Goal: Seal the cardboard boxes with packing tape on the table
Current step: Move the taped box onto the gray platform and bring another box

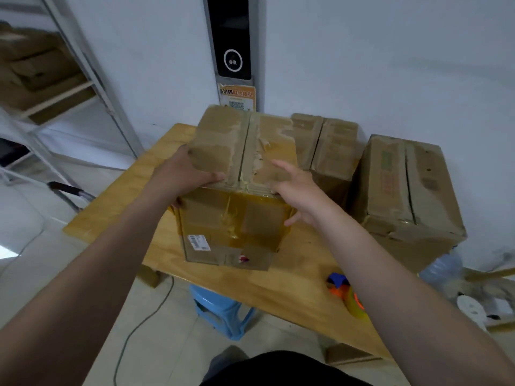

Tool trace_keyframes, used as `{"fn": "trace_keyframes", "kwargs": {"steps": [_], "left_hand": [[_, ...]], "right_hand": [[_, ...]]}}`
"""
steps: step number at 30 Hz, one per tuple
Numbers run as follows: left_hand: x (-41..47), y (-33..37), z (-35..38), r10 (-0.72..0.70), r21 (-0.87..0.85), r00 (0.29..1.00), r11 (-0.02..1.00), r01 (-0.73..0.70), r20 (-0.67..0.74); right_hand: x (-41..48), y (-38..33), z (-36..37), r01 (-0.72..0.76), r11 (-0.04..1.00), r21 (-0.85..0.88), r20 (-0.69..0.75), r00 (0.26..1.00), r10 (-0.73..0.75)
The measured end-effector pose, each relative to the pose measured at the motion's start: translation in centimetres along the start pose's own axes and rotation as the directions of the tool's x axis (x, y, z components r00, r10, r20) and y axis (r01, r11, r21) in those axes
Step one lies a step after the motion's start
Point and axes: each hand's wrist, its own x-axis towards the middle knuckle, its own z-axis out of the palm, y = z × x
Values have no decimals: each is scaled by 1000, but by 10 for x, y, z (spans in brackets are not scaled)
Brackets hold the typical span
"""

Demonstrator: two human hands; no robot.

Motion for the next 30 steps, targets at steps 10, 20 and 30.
{"fn": "trace_keyframes", "kwargs": {"steps": [10, 20, 30], "left_hand": [[122, -40, -53, 118, -64, 989, 990, -124, -87], [339, -114, -43, 229, -144, 960, 968, -207, 159], [487, -124, -67, 273, -68, 926, 962, -264, 262]], "right_hand": [[90, -70, 69, 45, 995, -92, -95, 994, -54], [240, -102, 163, -93, 977, -189, -219, 974, 51], [363, -159, 215, -210, 962, -172, -269, 950, 159]]}}
